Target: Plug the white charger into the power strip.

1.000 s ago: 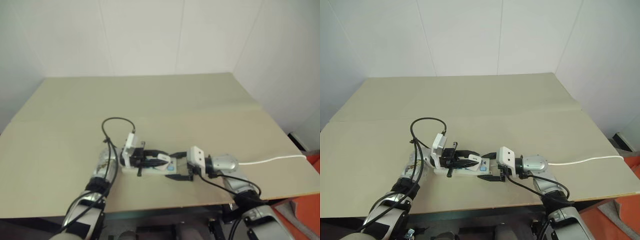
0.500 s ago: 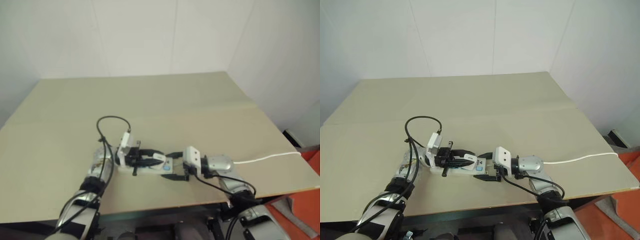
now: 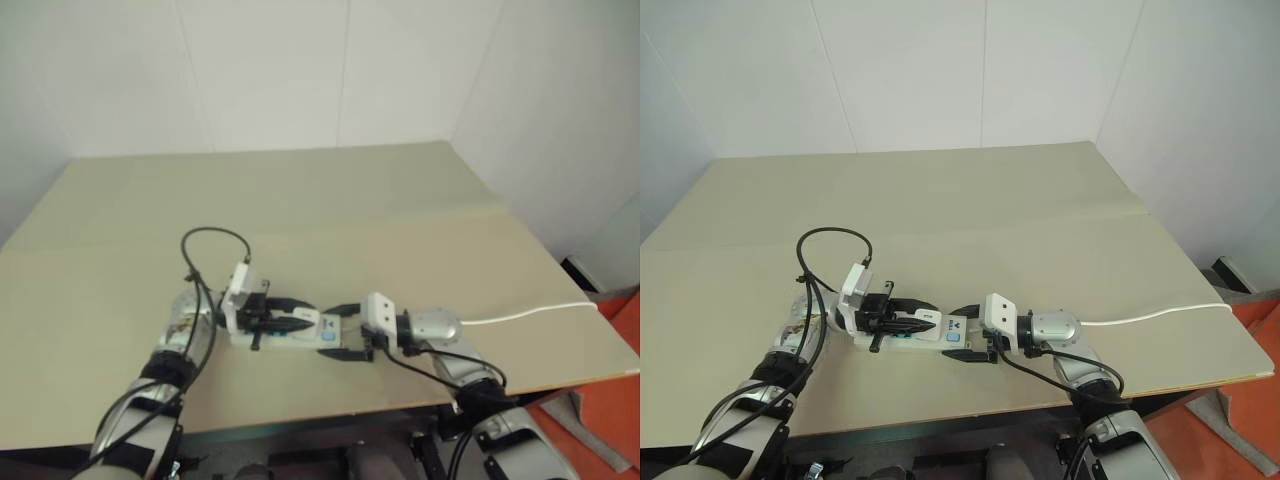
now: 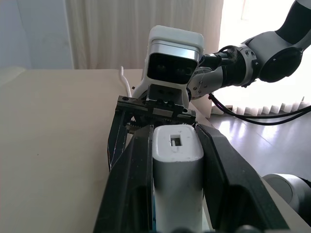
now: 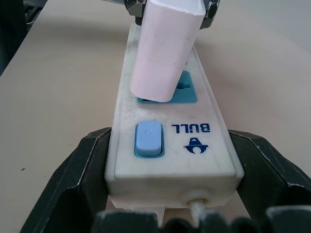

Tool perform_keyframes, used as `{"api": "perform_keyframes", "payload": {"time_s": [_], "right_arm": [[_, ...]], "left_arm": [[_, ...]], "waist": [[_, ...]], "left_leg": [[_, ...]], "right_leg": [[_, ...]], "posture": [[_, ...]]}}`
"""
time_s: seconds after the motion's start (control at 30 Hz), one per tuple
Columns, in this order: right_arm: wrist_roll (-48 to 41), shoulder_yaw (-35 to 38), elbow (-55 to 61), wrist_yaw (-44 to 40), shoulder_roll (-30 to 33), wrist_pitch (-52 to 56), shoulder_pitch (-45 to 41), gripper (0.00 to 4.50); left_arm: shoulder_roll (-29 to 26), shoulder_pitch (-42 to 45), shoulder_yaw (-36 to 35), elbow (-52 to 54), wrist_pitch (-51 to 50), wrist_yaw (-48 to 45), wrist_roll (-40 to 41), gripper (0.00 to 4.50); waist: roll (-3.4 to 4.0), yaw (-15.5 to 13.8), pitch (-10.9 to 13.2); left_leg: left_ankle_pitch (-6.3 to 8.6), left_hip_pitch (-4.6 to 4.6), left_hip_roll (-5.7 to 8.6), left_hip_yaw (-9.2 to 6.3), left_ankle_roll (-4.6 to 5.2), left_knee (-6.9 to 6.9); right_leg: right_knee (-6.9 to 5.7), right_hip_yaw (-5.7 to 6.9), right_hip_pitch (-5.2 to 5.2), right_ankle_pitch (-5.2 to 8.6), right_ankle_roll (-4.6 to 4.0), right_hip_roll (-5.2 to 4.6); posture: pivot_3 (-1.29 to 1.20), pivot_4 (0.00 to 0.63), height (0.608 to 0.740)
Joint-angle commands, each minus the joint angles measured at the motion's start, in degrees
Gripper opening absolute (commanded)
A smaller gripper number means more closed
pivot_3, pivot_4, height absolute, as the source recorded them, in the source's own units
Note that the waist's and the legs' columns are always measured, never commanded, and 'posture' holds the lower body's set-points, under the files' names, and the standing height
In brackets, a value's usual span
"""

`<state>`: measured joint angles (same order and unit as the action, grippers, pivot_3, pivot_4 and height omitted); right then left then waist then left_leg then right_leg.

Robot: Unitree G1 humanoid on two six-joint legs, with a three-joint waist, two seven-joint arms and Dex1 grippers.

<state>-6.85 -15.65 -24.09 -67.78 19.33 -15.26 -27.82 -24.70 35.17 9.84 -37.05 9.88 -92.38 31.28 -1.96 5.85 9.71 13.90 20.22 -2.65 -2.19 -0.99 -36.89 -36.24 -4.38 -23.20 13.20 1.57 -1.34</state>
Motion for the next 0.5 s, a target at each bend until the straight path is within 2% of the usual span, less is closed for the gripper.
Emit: {"api": "perform_keyframes", "payload": {"time_s": [0.03,0.3,0.5], "right_arm": [[3.6,-3.7,-1.5,-1.4,1.1,-0.2,2.2,3.41],[3.5,-4.0,-1.8,-1.2,1.2,-0.4,2.1,3.41],[3.5,-4.1,-1.8,-1.0,1.1,-0.4,2.2,3.41]], "left_arm": [[-4.0,-1.2,-2.6,-0.8,1.2,-0.1,-0.2,1.0],[-3.6,-2.3,-2.4,-1.3,2.4,-0.1,-1.4,1.0],[-2.1,-1.4,-1.0,-5.3,5.1,-0.1,-5.5,1.0]], "waist": [[0.0,0.0,0.0],[0.0,0.1,0.0],[0.01,-0.1,0.0]], "left_leg": [[0.0,0.0,-0.01,0.0,0.0,0.0],[0.0,0.0,-0.09,0.02,0.0,0.09],[0.0,-0.02,-0.09,0.02,0.0,0.09]], "right_leg": [[0.0,0.0,0.0,0.01,-0.02,0.01],[-0.01,-0.01,-0.01,0.05,-0.09,0.09],[-0.01,-0.01,0.07,0.08,-0.16,0.08]], "posture": [[0.0,0.15,0.74],[0.0,0.15,0.74],[0.0,0.15,0.74]]}}
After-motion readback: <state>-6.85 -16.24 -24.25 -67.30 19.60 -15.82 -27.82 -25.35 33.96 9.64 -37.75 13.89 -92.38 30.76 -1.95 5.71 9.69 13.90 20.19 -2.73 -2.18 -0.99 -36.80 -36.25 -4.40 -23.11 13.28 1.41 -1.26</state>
